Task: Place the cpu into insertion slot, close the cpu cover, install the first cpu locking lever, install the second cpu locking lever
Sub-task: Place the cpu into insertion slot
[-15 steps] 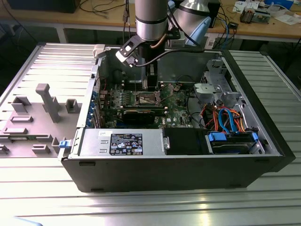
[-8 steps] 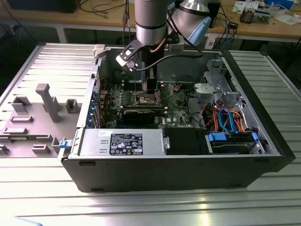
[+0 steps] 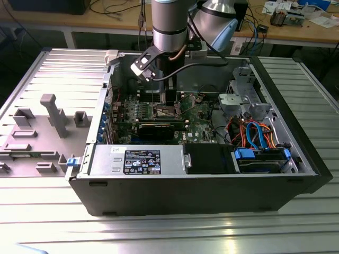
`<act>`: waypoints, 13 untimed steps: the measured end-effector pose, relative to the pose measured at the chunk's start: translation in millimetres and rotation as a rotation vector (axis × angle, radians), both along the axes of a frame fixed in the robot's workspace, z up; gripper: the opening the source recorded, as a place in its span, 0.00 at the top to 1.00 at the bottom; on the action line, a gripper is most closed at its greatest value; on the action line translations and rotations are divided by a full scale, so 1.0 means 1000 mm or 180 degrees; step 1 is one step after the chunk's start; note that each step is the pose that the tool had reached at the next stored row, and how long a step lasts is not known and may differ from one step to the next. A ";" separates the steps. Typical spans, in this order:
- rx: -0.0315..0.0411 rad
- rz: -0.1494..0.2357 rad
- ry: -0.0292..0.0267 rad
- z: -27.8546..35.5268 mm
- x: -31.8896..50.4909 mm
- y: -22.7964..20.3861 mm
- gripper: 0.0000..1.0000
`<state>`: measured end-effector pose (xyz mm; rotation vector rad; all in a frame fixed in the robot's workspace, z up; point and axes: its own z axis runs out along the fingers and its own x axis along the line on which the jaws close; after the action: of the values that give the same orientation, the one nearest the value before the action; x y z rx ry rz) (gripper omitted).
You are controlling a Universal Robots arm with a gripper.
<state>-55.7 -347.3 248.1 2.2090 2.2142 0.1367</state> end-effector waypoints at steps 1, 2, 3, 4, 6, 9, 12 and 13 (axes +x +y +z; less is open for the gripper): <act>0.0000 0.0000 0.0000 0.0000 0.0000 0.0000 0.45; 0.0000 0.0000 0.0000 0.0000 0.0000 0.0000 0.45; 0.0000 0.0000 0.0000 0.0000 0.0000 0.0000 0.45; 0.0000 0.0000 0.0000 0.0000 0.0000 0.0000 0.45; 0.0000 0.0000 0.0000 0.0000 0.0000 0.0000 0.45; 0.0001 0.0000 -0.0001 -0.0012 0.0000 0.0000 0.45; 0.0027 0.0000 0.0000 -0.0037 0.0000 0.0000 0.45; 0.0034 0.0000 0.0000 -0.0046 0.0000 0.0000 0.45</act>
<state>-55.7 -347.3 243.5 2.2142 2.2187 0.1490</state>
